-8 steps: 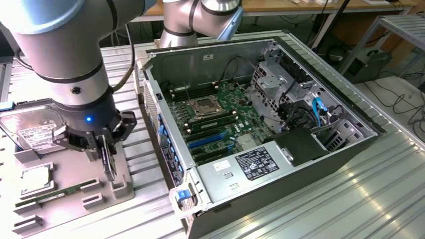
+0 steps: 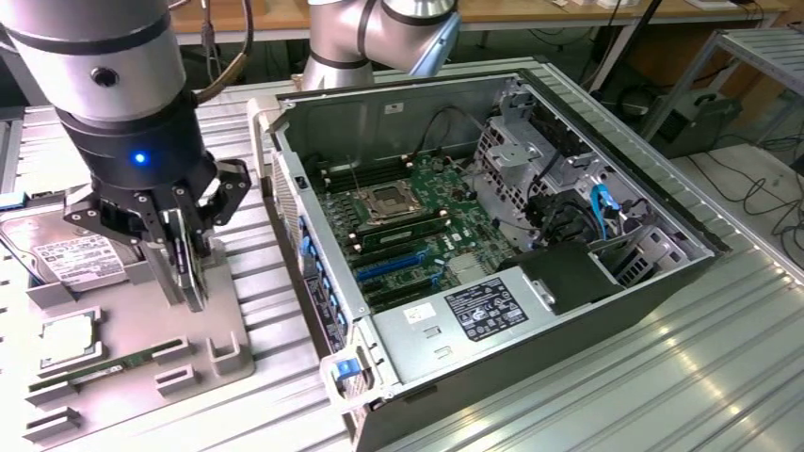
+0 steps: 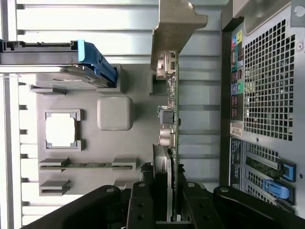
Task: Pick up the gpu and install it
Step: 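Pick up the gpu and move the gpu toward the slot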
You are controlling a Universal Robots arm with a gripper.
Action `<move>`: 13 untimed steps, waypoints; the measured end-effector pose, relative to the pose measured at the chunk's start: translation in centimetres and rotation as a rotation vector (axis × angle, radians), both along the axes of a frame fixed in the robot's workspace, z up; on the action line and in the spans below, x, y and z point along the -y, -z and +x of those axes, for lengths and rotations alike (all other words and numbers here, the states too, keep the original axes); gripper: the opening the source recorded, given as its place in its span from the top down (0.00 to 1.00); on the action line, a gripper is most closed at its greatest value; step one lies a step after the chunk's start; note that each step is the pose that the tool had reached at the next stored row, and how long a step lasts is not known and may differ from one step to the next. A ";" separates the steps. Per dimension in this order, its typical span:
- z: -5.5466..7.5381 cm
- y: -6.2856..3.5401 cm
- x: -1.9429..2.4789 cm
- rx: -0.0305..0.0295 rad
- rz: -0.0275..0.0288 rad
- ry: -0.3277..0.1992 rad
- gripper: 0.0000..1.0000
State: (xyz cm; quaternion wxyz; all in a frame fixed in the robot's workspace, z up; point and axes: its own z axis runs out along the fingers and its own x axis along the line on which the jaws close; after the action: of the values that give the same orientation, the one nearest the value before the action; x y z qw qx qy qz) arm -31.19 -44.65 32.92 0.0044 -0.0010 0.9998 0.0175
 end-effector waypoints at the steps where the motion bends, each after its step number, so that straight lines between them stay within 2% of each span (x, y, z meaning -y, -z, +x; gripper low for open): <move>1: 0.0 -0.31 0.00 0.0000 0.0000 0.000 0.72; 13: 0.0 -3.41 0.00 0.0000 0.0000 0.000 0.72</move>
State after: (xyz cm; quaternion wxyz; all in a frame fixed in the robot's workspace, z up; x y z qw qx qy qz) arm -31.17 -44.65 36.32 0.0044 -0.0010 0.9998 0.0175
